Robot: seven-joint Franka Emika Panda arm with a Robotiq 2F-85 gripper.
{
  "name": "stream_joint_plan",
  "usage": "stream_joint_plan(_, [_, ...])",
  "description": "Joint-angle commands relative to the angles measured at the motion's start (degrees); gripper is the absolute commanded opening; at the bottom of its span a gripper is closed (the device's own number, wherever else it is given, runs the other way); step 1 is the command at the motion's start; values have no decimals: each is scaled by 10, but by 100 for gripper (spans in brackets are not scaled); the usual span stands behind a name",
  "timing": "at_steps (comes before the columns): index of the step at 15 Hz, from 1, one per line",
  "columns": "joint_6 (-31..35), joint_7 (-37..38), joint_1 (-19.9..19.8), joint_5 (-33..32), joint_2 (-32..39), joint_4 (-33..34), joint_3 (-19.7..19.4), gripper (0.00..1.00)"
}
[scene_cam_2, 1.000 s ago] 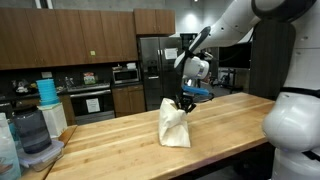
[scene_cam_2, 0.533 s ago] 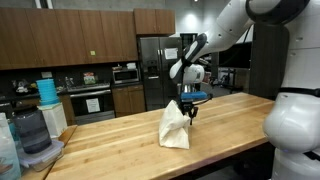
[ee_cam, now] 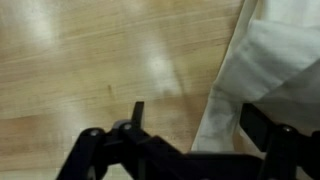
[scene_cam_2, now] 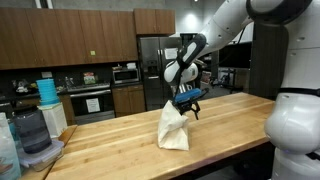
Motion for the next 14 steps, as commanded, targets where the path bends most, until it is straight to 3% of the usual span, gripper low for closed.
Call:
stream_joint_plan(1, [-33, 61, 7, -32, -18, 16, 8, 100])
stream_joint_plan(14, [-29, 155, -4, -68, -201, -21, 35, 100])
